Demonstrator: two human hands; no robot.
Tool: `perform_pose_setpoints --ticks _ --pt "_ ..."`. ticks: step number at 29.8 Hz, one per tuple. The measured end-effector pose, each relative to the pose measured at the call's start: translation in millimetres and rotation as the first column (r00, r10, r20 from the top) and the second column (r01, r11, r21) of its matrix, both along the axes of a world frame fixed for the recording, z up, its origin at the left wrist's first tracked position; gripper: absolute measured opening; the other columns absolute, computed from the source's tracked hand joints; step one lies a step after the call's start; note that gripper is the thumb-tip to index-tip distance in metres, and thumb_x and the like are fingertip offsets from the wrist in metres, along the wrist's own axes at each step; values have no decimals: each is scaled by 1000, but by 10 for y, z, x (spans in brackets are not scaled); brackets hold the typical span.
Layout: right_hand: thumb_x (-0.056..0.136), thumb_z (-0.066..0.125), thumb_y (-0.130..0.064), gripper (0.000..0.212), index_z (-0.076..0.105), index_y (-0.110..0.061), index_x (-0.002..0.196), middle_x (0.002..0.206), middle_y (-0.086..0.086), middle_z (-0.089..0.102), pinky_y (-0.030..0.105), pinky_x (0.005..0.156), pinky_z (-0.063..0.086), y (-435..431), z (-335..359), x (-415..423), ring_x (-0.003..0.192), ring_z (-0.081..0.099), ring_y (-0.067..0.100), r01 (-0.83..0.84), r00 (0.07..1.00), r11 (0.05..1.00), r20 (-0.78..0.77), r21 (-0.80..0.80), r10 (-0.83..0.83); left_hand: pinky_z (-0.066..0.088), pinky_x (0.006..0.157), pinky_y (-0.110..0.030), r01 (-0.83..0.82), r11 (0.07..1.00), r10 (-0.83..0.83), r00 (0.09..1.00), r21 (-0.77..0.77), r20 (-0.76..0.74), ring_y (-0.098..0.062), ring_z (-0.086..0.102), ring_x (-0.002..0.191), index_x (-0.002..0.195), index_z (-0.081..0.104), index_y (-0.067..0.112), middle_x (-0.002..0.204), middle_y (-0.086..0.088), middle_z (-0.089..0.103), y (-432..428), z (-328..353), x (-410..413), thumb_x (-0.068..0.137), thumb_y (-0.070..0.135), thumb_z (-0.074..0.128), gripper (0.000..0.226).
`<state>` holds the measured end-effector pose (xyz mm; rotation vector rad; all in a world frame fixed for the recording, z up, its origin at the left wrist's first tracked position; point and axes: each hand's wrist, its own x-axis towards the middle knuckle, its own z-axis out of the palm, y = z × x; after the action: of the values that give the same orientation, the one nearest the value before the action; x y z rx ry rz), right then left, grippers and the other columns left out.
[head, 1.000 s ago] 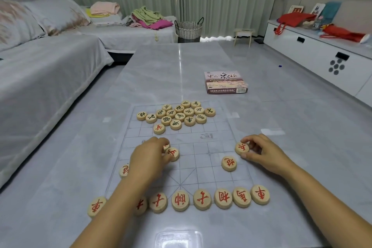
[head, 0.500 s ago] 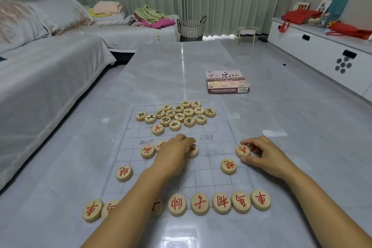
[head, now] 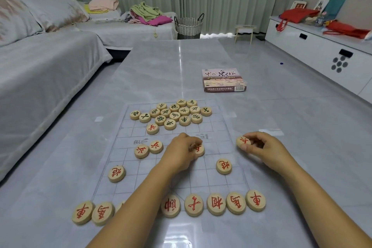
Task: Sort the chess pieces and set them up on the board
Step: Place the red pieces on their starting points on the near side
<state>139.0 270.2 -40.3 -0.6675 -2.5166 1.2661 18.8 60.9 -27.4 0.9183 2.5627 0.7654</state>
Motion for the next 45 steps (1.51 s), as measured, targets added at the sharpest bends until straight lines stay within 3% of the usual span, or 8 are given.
perform_pose_setpoints --ticks 5,9,18,21,24,33,45 --pt "78 70 -32 33 60 -21 107 93 -4 56 14 65 40 -54 -3 11 80 53 9 -35 997 991 68 129 27 42 86 -23 -47 994 40 997 103 71 -13 50 101 132 45 22 122 -1 52 -71 -39 15 80 13 68 57" --pt "79 70 -33 34 60 -20 109 95 -4 55 14 66 40 -78 7 2 81 52 8 -19 998 989 66 149 9 41 79 -21 -123 984 113 990 132 86 -11 50 94 123 50 14 109 1 50 -70 -49 12 74 18 75 55" --pt "79 69 -33 37 57 -21 112 105 -5 49 7 67 35 -143 -11 -12 90 48 8 -115 986 965 141 234 83 45 96 -37 -69 995 65 996 76 54 -19 52 107 118 59 21 121 -3 50 -10 -46 31 79 20 71 41" --pt "80 69 -32 37 57 -21 113 105 -5 49 12 69 35 -144 -14 -6 91 48 9 -121 985 966 148 228 88 44 97 -41 -91 994 89 995 65 39 -21 51 109 114 59 21 120 -2 50 6 -61 51 76 25 73 40" --pt "80 69 -32 38 57 -21 113 106 -5 49 17 77 35 -144 -22 -6 93 49 9 -120 985 967 148 224 88 43 98 -41 -124 990 123 992 63 8 -21 50 109 111 59 22 118 -1 51 32 -87 76 74 29 74 40" --pt "79 70 -32 37 57 -21 112 103 -5 48 8 68 35 -140 -29 -10 89 48 8 -122 986 964 137 235 91 42 98 -41 -139 988 140 990 74 -9 -21 49 110 110 58 23 117 0 51 32 -108 97 75 32 73 39" --pt "79 69 -32 39 57 -21 114 106 -4 48 19 79 35 -157 -2 5 93 48 10 -129 983 964 160 231 93 42 98 -40 -140 987 141 990 77 -12 -20 48 111 110 57 23 117 0 51 29 -114 100 75 33 72 39"
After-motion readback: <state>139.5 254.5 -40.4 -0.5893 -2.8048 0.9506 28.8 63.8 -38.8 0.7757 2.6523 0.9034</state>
